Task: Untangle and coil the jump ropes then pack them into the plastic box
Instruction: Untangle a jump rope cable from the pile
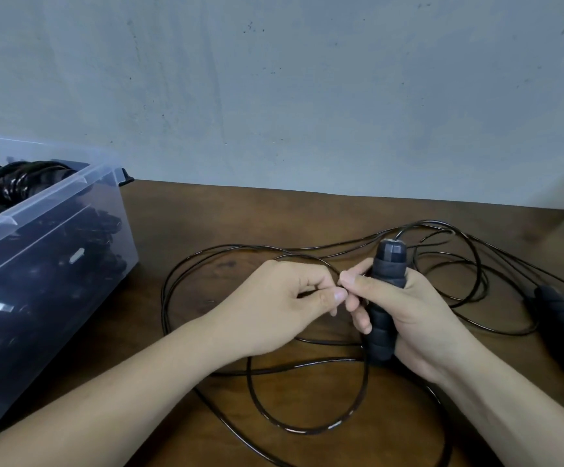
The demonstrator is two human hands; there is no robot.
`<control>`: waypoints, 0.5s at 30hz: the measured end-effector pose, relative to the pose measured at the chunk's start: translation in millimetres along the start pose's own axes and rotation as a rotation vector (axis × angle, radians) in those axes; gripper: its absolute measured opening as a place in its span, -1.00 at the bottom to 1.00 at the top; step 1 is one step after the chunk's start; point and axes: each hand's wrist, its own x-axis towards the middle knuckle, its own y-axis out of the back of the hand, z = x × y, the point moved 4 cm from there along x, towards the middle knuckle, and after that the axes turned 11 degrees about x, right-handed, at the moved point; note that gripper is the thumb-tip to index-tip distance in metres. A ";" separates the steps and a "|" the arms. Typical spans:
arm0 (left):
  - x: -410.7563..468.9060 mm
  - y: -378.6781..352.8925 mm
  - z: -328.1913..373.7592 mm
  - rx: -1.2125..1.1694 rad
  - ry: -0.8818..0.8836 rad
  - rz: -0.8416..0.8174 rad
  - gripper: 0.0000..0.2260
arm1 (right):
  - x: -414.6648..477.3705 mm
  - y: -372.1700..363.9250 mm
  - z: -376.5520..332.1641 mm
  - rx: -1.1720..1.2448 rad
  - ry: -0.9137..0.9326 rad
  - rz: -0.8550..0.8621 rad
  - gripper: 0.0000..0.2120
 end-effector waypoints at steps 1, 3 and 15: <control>0.4 1.2 0.3 -0.010 -0.005 0.004 -0.75 | 0.6 0.6 0.1 0.002 -0.003 0.003 -0.83; 0.8 4.1 2.0 -0.040 -0.020 0.000 -0.75 | 2.7 4.1 -1.5 0.005 -0.004 0.031 -0.83; 1.5 17.0 -5.0 -0.347 0.042 0.041 -0.71 | 5.6 14.7 -9.4 0.153 -0.031 0.125 -0.75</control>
